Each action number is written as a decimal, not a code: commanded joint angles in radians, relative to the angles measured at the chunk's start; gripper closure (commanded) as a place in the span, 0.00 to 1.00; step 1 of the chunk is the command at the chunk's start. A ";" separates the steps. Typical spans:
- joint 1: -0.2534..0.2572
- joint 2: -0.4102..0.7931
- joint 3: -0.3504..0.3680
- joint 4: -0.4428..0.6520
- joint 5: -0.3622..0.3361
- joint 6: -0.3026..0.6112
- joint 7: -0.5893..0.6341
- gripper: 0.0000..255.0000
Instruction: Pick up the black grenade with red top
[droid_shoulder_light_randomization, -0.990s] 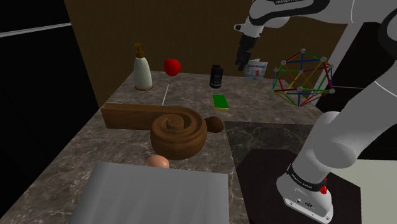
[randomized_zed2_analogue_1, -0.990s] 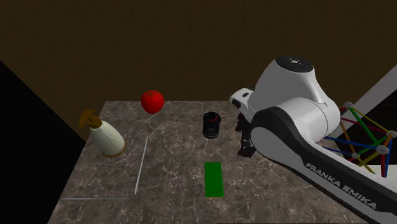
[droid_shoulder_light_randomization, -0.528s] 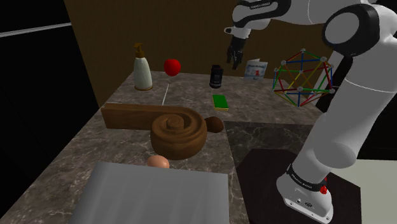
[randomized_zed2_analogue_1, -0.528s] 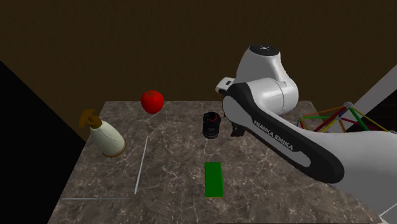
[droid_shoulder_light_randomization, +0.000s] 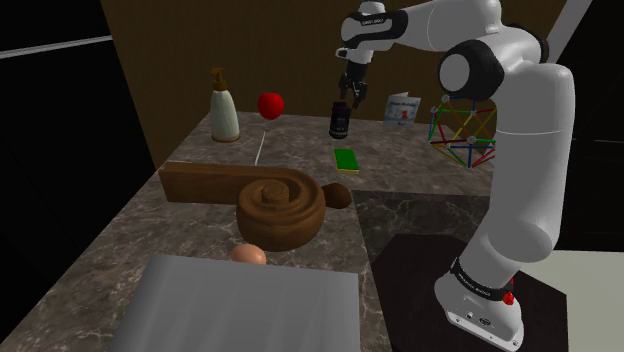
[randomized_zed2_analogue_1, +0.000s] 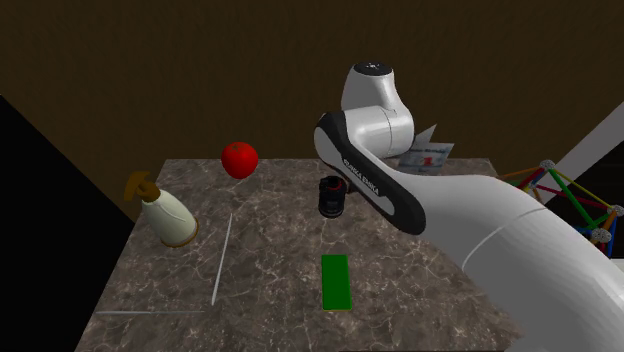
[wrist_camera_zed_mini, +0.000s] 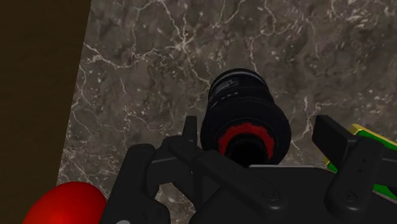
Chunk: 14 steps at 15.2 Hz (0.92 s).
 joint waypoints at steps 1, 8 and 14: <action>-0.004 0.017 0.005 0.002 0.006 0.013 -0.015 0.00; 0.003 0.020 0.008 -0.069 0.010 0.086 -0.023 0.00; 0.003 0.016 0.007 -0.074 0.009 0.087 -0.023 1.00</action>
